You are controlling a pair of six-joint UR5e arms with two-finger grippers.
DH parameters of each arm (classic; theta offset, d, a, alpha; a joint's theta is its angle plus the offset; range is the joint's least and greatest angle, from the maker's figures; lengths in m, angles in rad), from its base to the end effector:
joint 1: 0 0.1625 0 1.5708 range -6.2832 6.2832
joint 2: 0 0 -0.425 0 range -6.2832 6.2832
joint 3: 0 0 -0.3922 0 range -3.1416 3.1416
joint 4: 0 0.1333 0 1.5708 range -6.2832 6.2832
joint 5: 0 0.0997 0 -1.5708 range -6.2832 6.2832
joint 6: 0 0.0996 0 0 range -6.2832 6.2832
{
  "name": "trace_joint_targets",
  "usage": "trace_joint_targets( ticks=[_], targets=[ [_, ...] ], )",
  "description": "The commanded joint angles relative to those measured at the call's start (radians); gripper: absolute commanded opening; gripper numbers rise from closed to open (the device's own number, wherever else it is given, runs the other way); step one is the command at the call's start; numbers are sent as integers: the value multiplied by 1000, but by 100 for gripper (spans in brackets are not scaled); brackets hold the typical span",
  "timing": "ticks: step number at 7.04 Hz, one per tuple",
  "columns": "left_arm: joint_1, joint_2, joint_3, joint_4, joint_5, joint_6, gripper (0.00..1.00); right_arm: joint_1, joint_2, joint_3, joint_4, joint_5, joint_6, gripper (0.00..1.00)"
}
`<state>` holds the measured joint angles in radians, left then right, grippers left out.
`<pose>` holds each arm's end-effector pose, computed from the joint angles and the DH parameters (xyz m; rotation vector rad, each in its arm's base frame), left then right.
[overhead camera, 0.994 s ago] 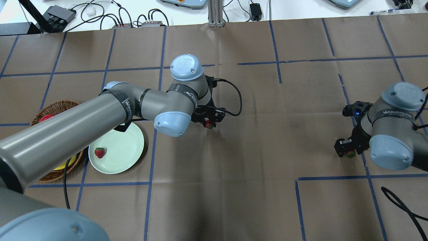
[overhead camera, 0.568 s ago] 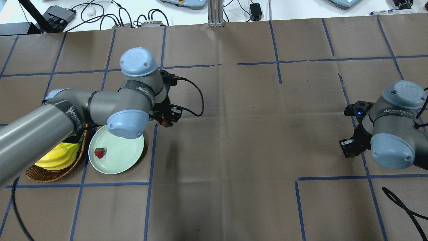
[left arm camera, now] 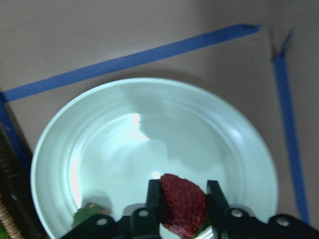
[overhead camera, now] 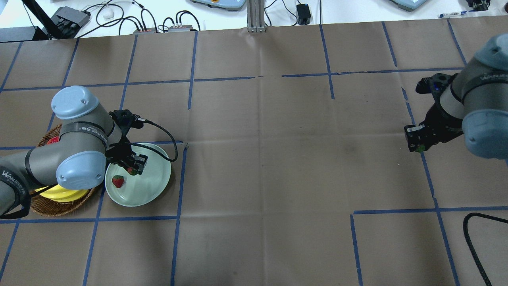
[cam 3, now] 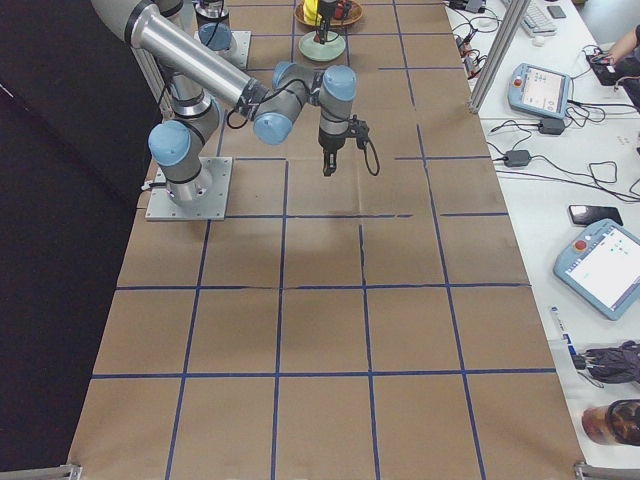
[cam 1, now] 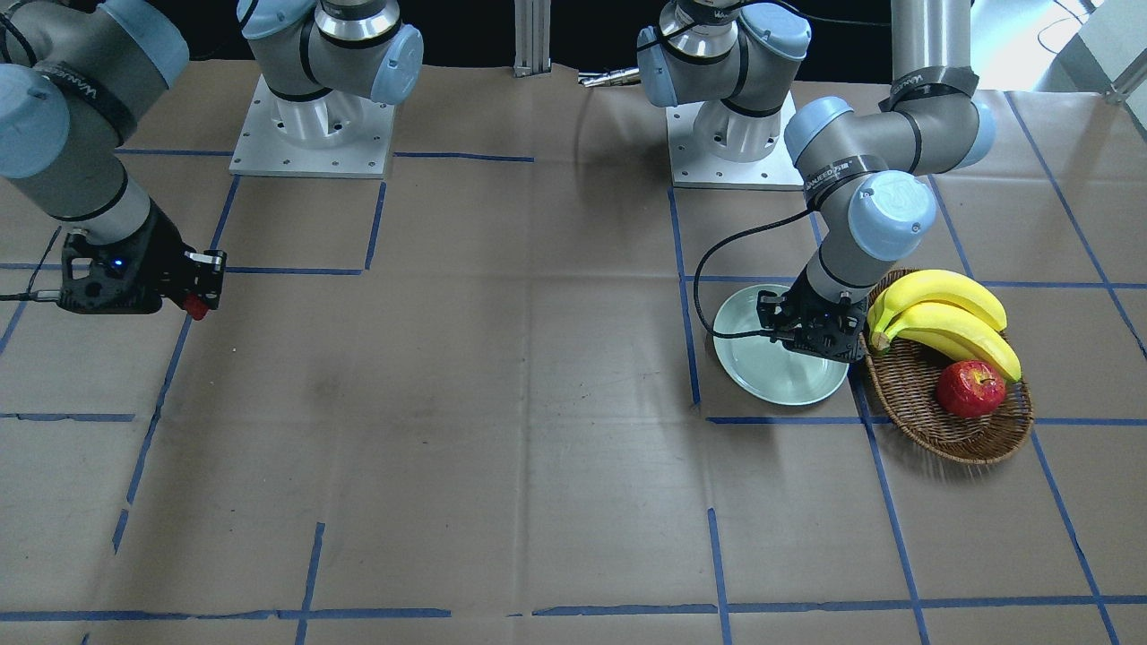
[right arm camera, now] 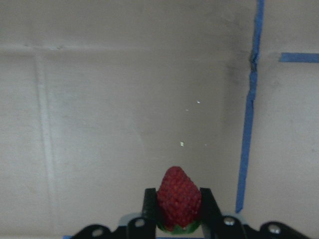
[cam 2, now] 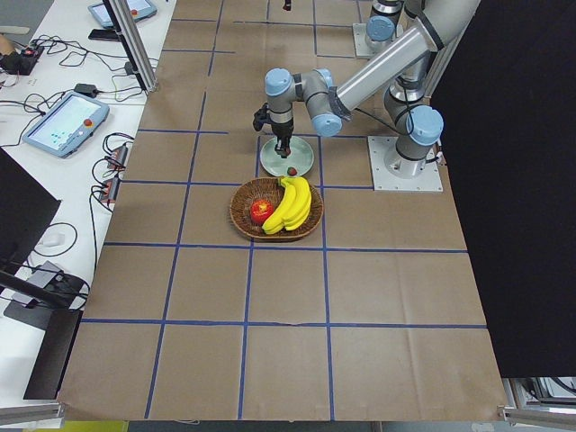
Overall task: Collect all strawberries into plate
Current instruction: 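Place the strawberry on the plate with the left while the right carries its strawberry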
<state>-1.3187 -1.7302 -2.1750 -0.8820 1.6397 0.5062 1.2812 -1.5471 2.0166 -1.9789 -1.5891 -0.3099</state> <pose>-0.0120 -0.4603 0.2044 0.3970 3.0763 0.1474 -0.0034 -0.4719 0.3044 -0.0327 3.1392 0.1006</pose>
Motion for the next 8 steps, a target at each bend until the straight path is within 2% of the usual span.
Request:
trace_joint_targets(
  ticks=[1, 3, 5, 7, 8],
  targets=[
    [6, 7, -14, 21, 0, 3, 99, 225, 57, -67, 15, 15, 268, 2],
    [-8, 21, -5, 18, -9, -21, 99, 463, 174, -155, -12, 69, 551, 2],
    [-43, 20, 4, 18, -15, -121, 99, 648, 339, -252, -111, 104, 789, 2],
    [-89, 23, 17, 18, -73, -207, 99, 708, 451, -260, -228, 107, 853, 3],
    [-102, 21, 17, 18, -83, -237, 99, 704, 470, -260, -239, 107, 848, 4]
  ],
)
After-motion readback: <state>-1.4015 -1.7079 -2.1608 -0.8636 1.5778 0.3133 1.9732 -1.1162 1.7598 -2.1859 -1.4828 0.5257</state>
